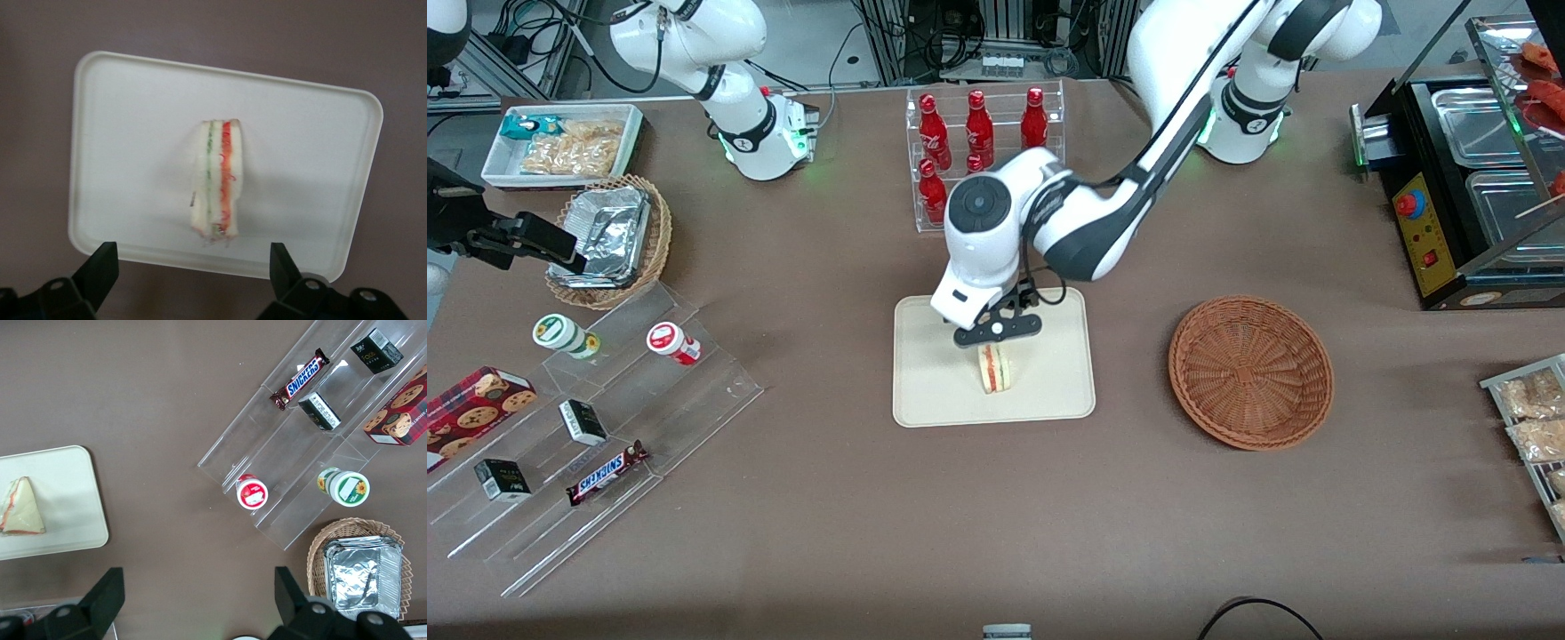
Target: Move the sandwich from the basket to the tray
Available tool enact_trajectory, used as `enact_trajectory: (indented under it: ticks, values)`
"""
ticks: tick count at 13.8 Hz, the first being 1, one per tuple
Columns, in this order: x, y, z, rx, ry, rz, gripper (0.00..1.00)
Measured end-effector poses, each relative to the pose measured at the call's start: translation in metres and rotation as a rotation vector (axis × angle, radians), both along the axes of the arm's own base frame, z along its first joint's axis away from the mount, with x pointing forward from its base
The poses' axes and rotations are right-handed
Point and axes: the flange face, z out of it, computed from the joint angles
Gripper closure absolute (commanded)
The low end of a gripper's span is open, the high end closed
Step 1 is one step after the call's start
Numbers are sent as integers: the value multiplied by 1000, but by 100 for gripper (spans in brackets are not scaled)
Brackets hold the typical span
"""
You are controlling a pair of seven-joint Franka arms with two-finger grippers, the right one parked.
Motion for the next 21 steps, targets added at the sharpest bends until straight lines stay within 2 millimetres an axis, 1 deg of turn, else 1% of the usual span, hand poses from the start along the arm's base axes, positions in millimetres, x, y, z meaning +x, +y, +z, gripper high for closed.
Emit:
enact_trajectory:
  ticks: [1, 2, 3, 4, 5, 9, 11, 13, 14, 16, 19, 21]
  values:
    - [8, 17, 17, 24, 0, 28, 0]
    - [17, 36, 29, 46, 10, 57, 0]
    - [26, 54, 37, 64, 18, 79, 0]
    - [34, 70, 39, 81, 25, 91, 0]
    - [40, 85, 37, 96, 31, 89, 0]
    - [55, 133, 24, 132, 68, 64, 0]
    - [62, 162, 26, 132, 85, 48, 0]
    - [66, 188, 35, 129, 90, 42, 0]
    - [64, 200, 42, 123, 90, 40, 0]
    - [65, 234, 65, 88, 112, 16, 0]
    - [65, 294, 106, 51, 150, -66, 0]
    - [62, 341, 133, 31, 178, -141, 0]
